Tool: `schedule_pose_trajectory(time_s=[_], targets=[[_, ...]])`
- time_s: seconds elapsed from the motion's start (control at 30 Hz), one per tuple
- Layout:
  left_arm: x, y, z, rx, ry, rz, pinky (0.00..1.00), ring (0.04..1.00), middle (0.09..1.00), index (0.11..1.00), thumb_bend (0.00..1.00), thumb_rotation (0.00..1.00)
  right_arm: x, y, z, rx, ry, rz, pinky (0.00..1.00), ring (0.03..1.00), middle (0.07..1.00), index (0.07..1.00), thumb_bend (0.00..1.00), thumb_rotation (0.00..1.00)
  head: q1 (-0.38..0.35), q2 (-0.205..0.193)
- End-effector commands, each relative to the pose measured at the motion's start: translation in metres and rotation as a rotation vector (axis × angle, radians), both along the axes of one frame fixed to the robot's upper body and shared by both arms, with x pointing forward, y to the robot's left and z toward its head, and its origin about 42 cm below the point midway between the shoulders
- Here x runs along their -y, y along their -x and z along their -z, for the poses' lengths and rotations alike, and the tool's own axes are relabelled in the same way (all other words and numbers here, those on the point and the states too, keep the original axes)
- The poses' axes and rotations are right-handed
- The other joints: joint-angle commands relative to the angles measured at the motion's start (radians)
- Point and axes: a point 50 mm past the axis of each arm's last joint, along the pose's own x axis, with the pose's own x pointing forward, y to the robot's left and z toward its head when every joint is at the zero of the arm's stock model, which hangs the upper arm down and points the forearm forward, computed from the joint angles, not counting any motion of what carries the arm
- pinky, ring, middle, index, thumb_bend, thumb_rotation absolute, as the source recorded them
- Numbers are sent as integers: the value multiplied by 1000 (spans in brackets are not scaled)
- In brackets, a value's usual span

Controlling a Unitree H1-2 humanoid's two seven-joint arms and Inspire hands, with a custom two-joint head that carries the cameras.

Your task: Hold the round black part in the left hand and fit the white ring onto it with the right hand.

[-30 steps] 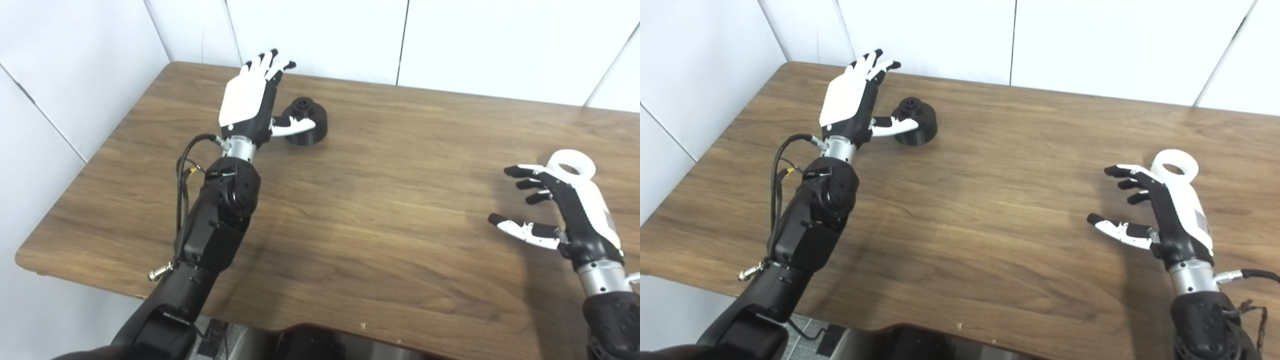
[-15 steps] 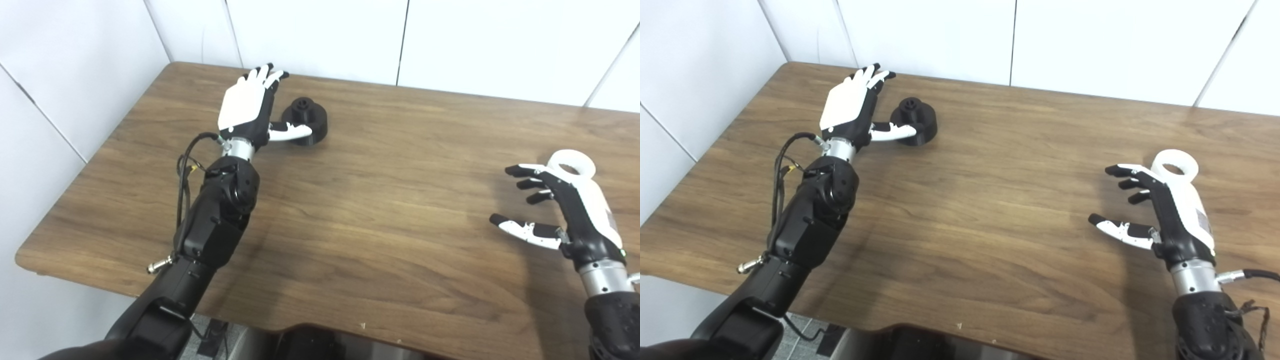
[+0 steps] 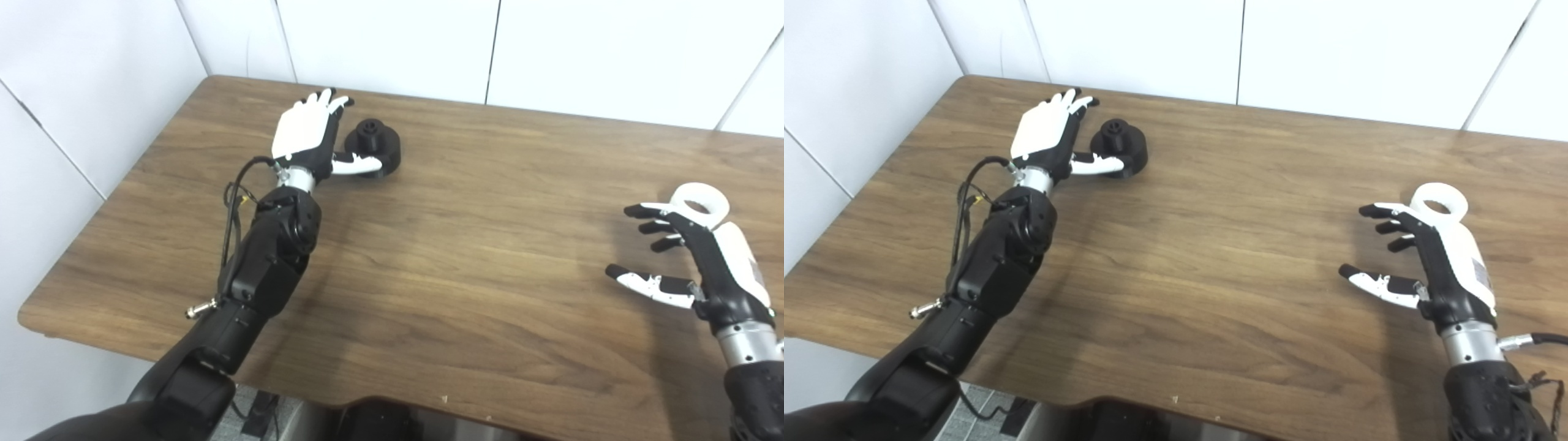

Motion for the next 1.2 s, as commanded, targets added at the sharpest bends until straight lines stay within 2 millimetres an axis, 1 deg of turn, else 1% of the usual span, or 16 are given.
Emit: schedule_pose_trajectory(time_s=[0.0,0.1,0.37,0.53,0.7,0.83,0.97,1.1,1.17], targets=[[-6,-17,-31,111,-52,-2,1000,1000,1000,867,1000,557,2,-3,-17,92,1,-2,586,709,767,721,676,155,0,2],[-7,-20,-26,98,-51,-6,1000,1000,1000,864,1000,544,3,-2,-16,90,1,-1,589,709,766,721,676,156,-3,3],[-7,-29,-15,42,-61,-14,1000,1000,1000,866,1000,589,4,0,-16,89,-8,0,588,707,762,719,677,153,-9,10],[-5,-34,-11,21,-53,-15,1000,1000,1000,858,1000,586,5,2,-18,87,-17,2,586,706,763,717,675,141,-13,13],[-3,-38,-8,11,-49,-14,1000,1000,1000,831,1000,546,6,4,-19,85,-19,3,583,704,764,719,673,141,-17,16],[-1,-40,-5,5,-36,-9,1000,1000,1000,779,1000,511,6,5,-20,83,-18,7,583,707,766,718,667,135,-23,18],[1,-41,-2,17,7,3,1000,1000,1000,727,981,456,7,6,-20,90,-14,7,577,700,762,714,667,118,-25,19],[3,-41,-1,49,57,19,1000,1000,1000,684,961,396,7,8,-20,81,-14,13,577,703,764,715,665,127,-26,21],[5,-40,-1,65,79,29,1000,1000,1000,656,938,346,7,9,-21,77,-19,15,580,708,766,716,663,125,-25,21]])
